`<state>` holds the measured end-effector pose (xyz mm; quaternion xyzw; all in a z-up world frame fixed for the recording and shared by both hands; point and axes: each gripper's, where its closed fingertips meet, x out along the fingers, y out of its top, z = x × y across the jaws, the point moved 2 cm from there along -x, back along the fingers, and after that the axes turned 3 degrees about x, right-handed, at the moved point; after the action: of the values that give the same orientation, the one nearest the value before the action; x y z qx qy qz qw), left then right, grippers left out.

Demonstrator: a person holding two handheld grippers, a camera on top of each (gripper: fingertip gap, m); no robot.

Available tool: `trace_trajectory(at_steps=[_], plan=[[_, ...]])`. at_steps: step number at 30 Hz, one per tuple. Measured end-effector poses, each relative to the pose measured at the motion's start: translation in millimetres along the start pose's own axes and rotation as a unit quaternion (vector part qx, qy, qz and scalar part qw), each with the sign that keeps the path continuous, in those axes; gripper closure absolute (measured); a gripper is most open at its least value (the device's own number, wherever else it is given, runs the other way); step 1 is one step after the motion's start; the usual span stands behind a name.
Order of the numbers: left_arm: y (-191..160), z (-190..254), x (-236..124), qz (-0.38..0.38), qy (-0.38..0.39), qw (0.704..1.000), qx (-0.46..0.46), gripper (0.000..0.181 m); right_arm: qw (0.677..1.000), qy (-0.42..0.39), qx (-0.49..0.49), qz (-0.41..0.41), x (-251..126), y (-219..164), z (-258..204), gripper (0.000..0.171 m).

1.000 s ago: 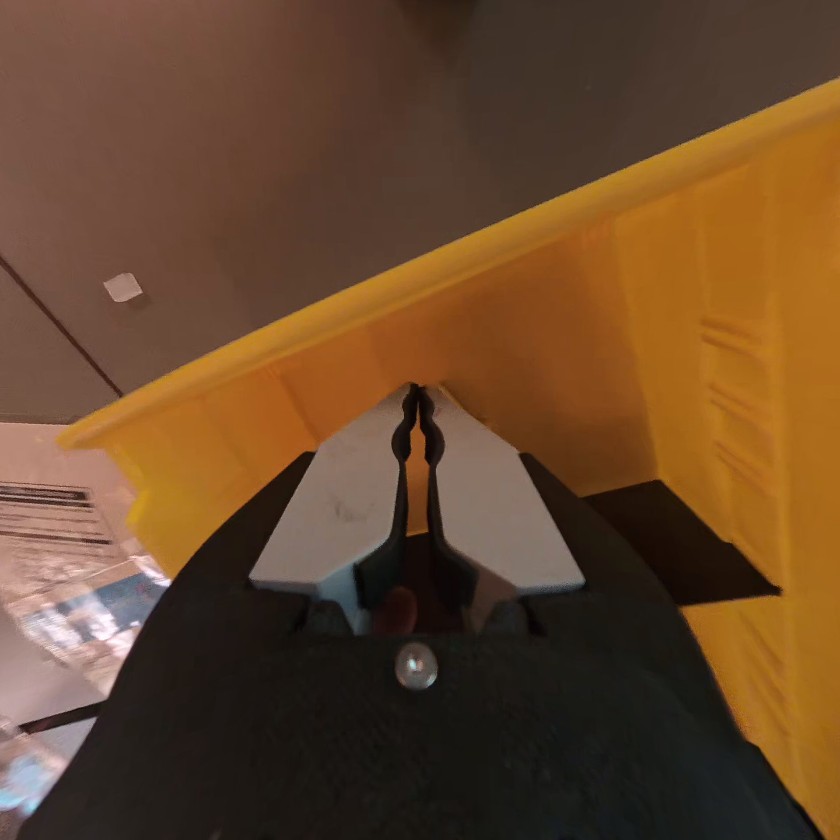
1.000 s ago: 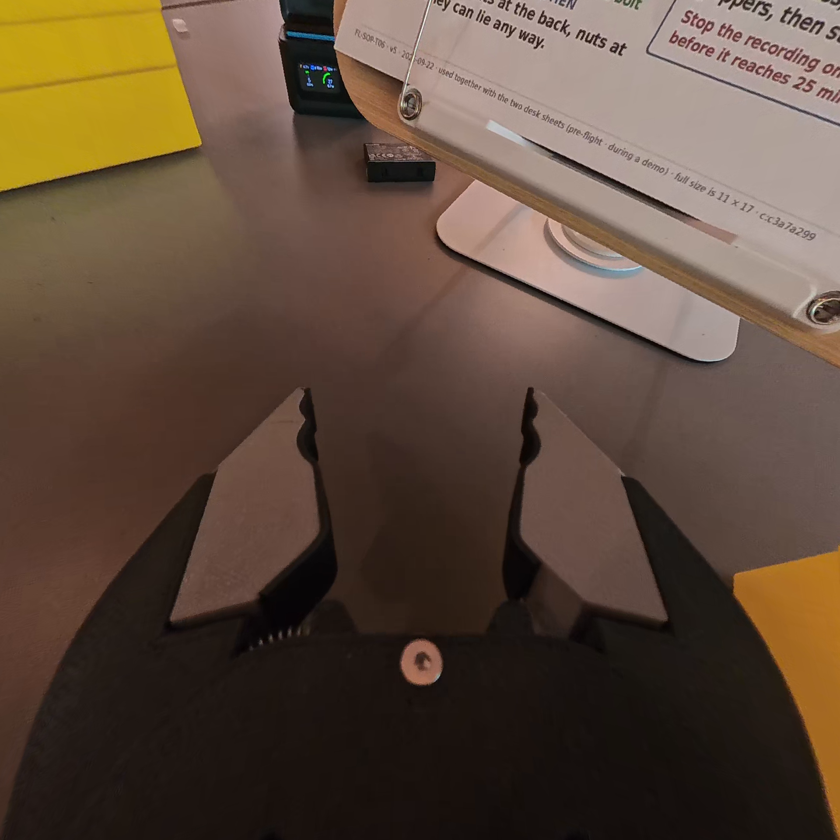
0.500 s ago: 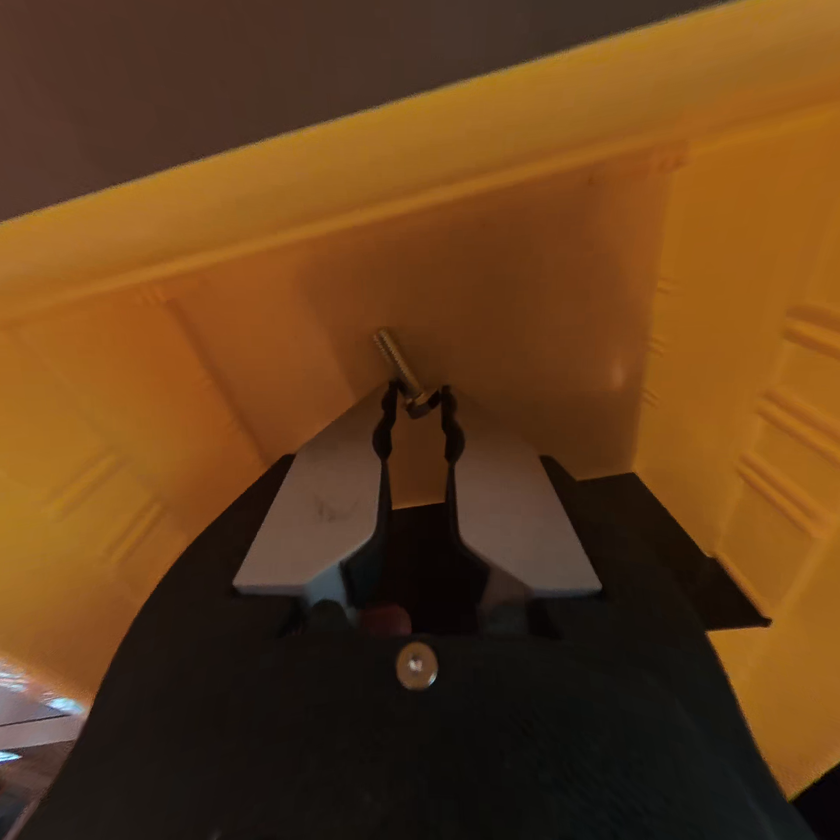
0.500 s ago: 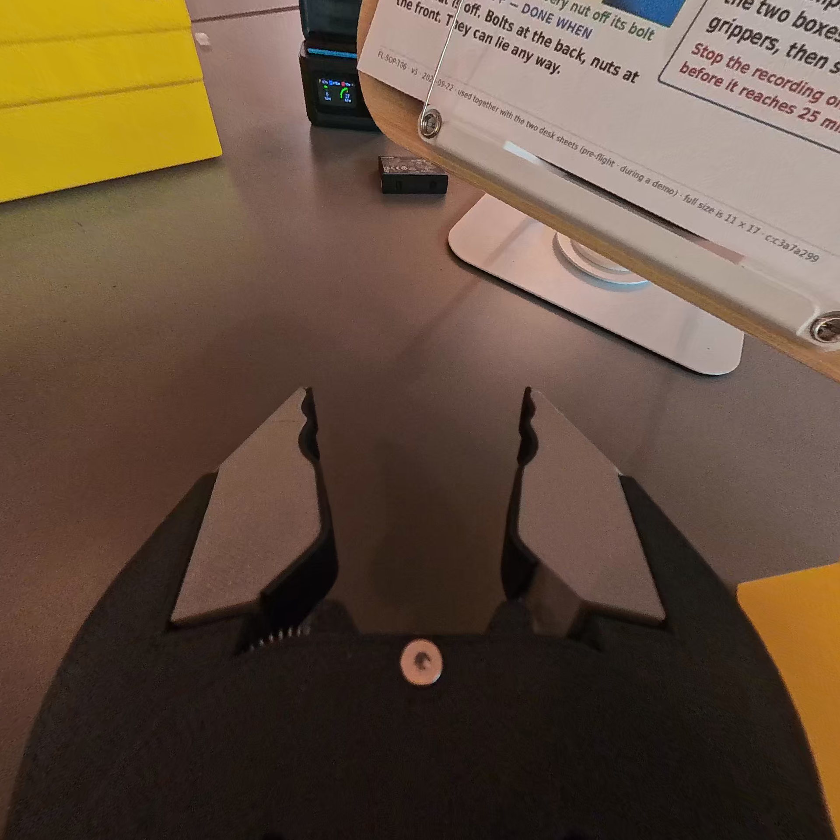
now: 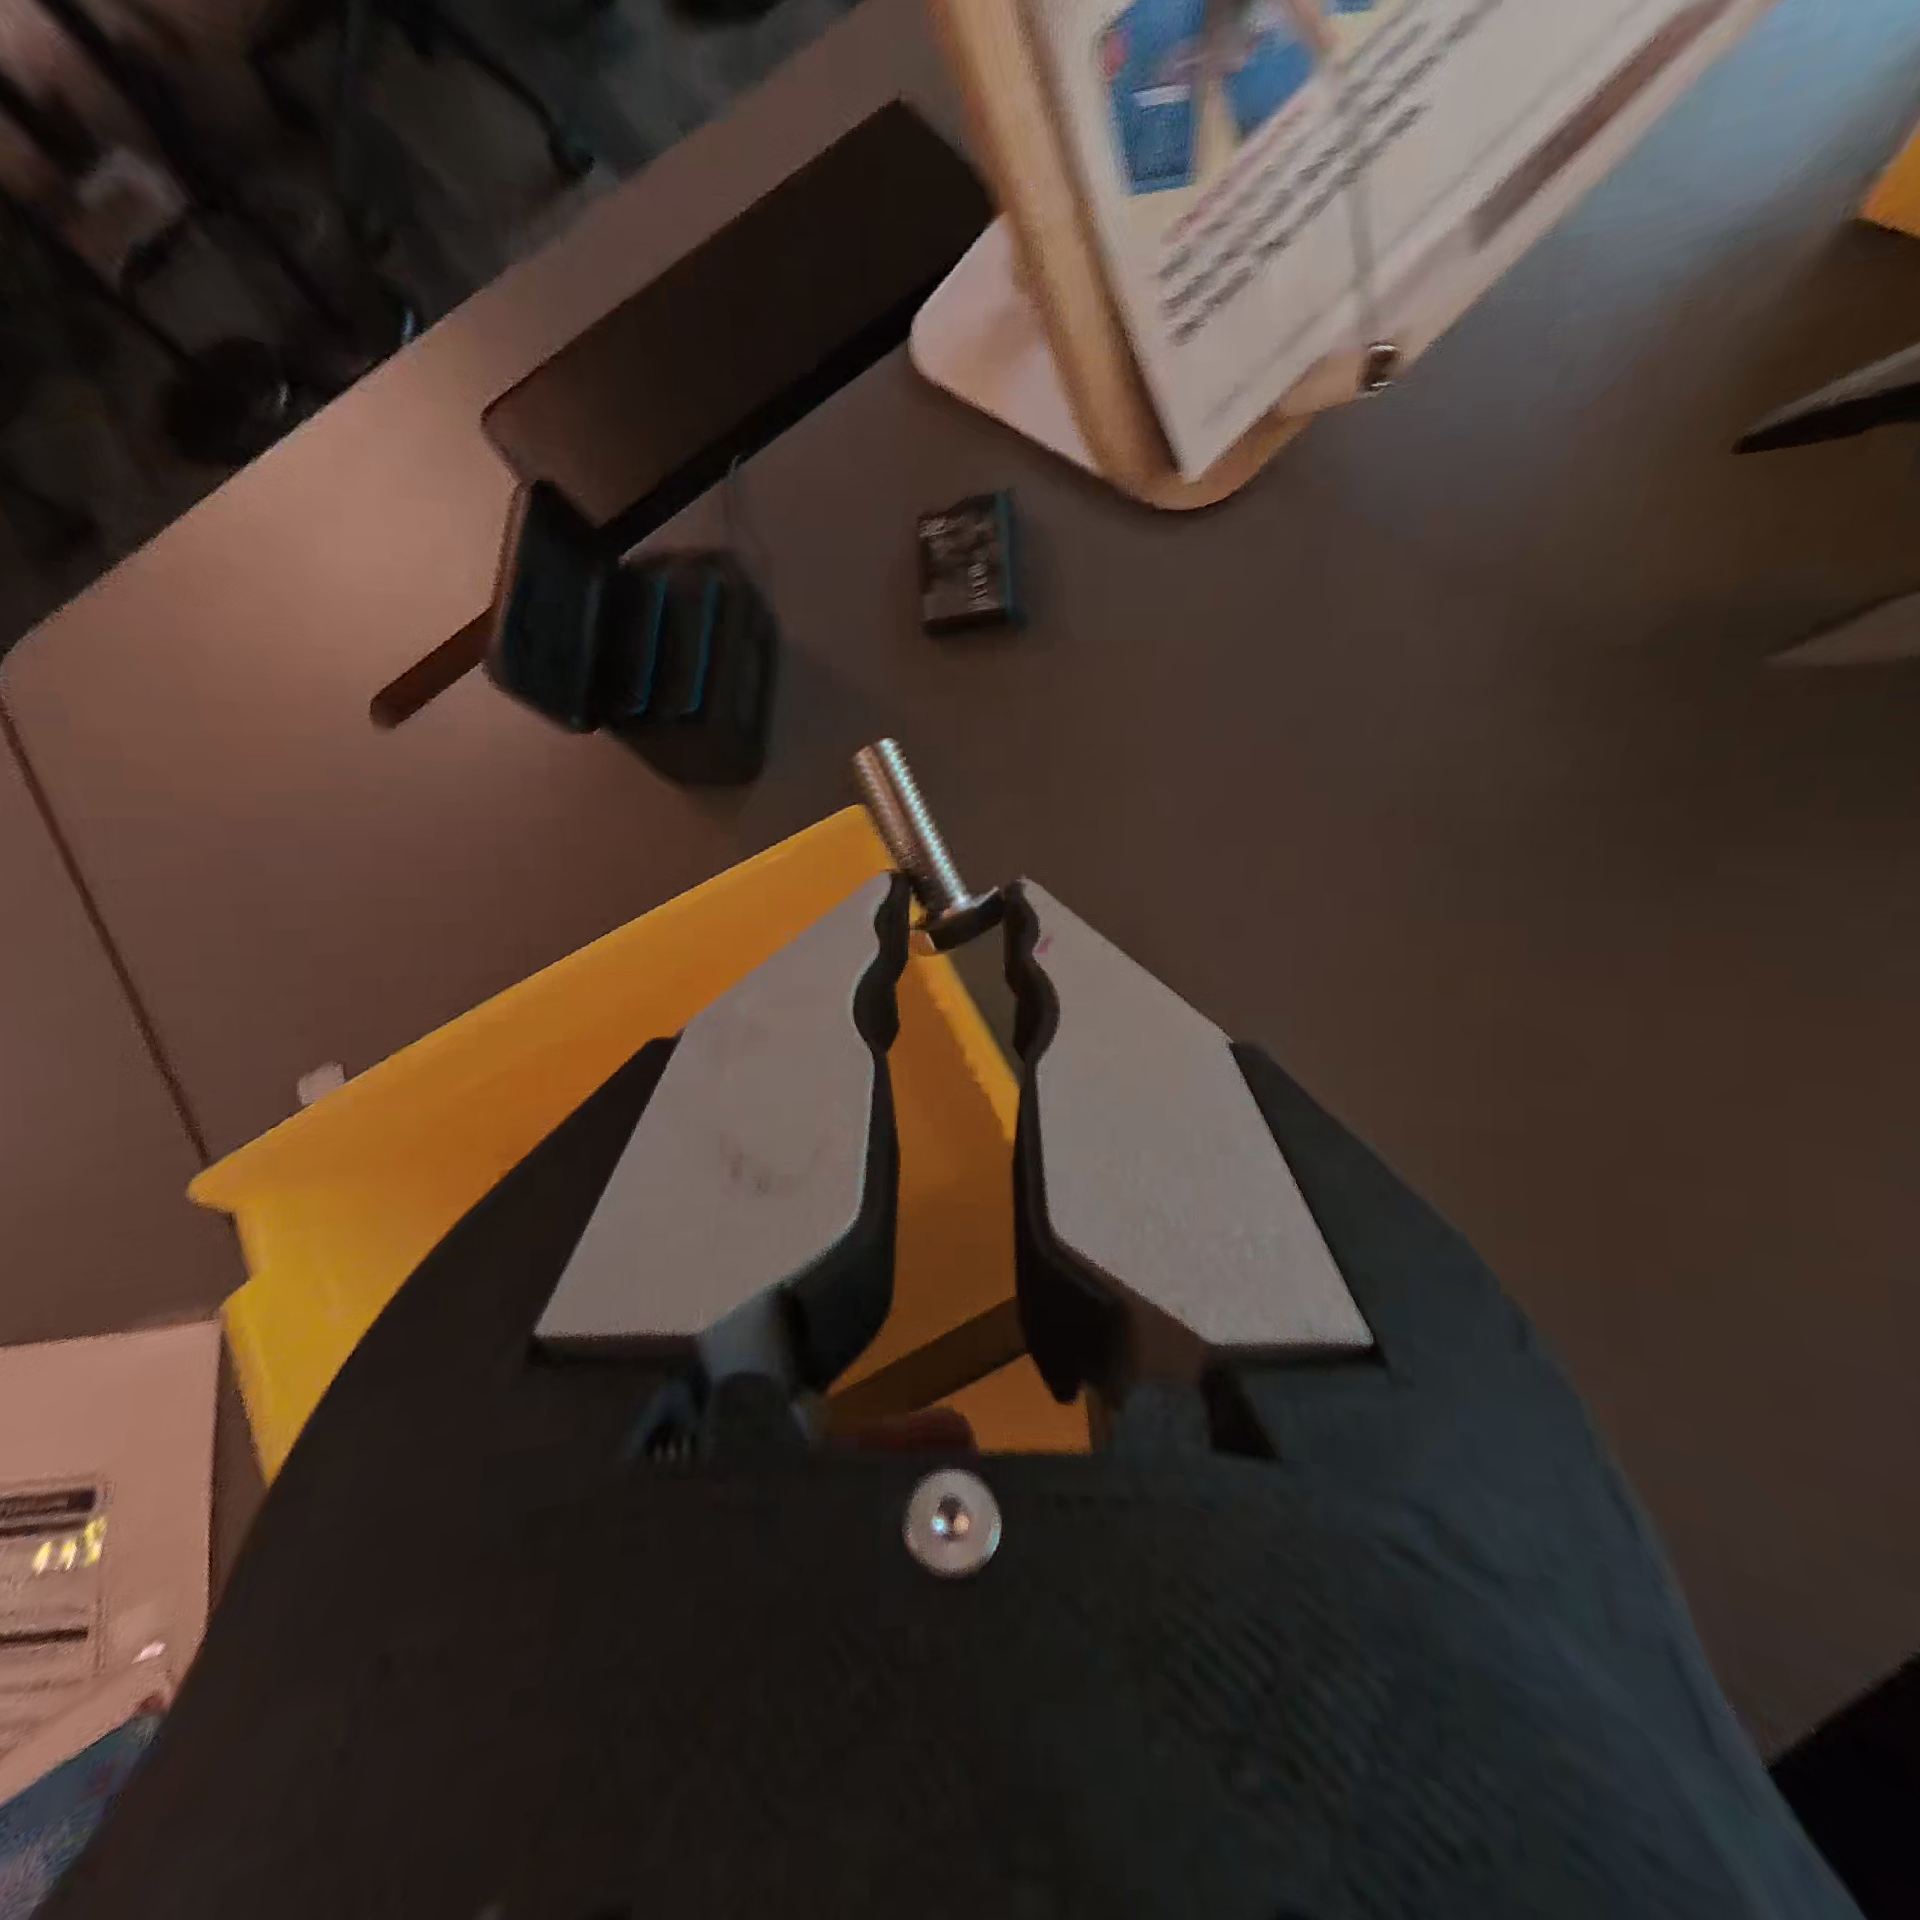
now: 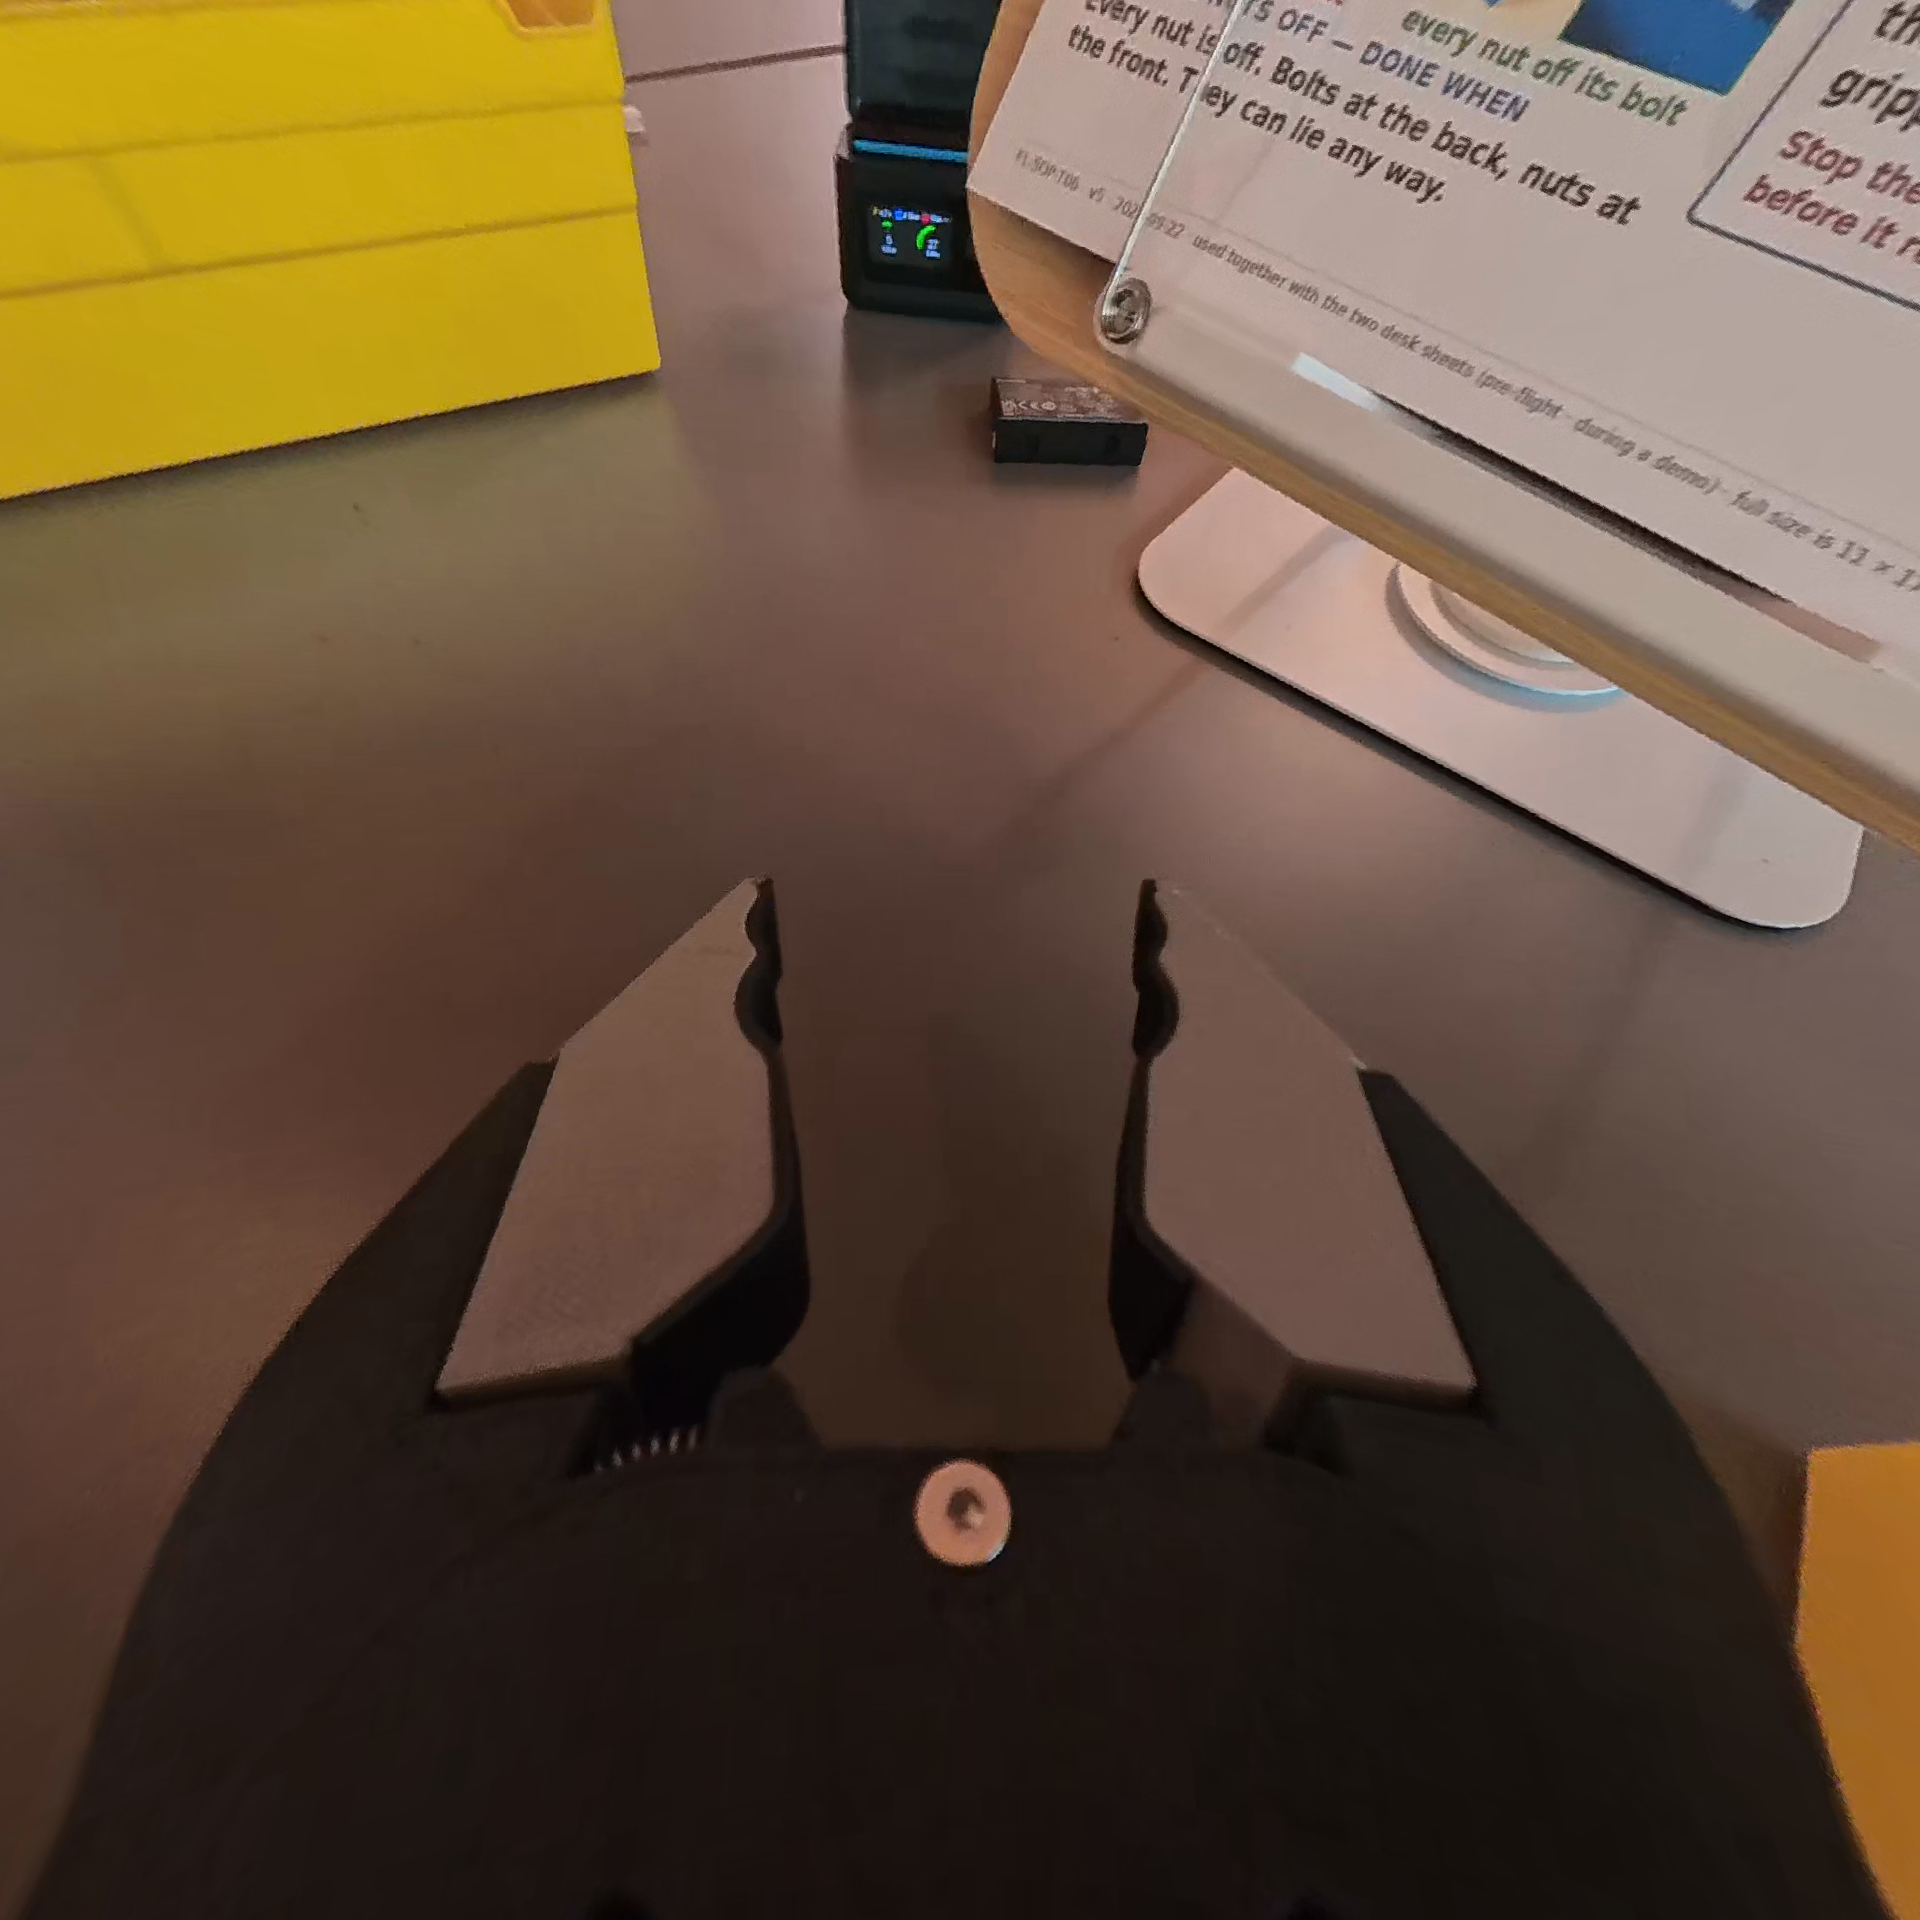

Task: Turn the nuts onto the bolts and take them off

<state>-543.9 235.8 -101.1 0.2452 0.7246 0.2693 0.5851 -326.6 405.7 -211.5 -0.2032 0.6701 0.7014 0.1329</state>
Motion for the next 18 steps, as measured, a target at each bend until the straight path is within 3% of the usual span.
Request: trace_trajectory(at_steps=[1, 6, 11, 14, 17, 18], plan=[[2, 11, 0, 0.006, -0.006, 1.0, 0.007, 0.165, 1.0, 0.011, 0.0, 0.003, 0, 1, -3, 0.108], [26, 109, 7, 0.096, -0.125, 0.986, 0.051, 0.165, 0.991, 0.117, 0.025, 0.051, -7, 16, -30, 0.112], [35, 206, 32, 0.208, -0.209, 0.949, 0.116, 0.165, 0.96, 0.226, 0.087, 0.142, -35, 46, -47, 0.128], [35, 227, 53, 0.227, -0.213, 0.941, 0.133, 0.165, 0.934, 0.291, 0.119, 0.172, -49, 56, -54, 0.122], [41, 242, 61, 0.253, -0.228, 0.931, 0.134, 0.165, 0.935, 0.292, 0.119, 0.162, -45, 53, -55, 0.135], [43, 244, 62, 0.261, -0.226, 0.928, 0.139, 0.165, 0.938, 0.289, 0.116, 0.15, -42, 49, -55, 0.148]])
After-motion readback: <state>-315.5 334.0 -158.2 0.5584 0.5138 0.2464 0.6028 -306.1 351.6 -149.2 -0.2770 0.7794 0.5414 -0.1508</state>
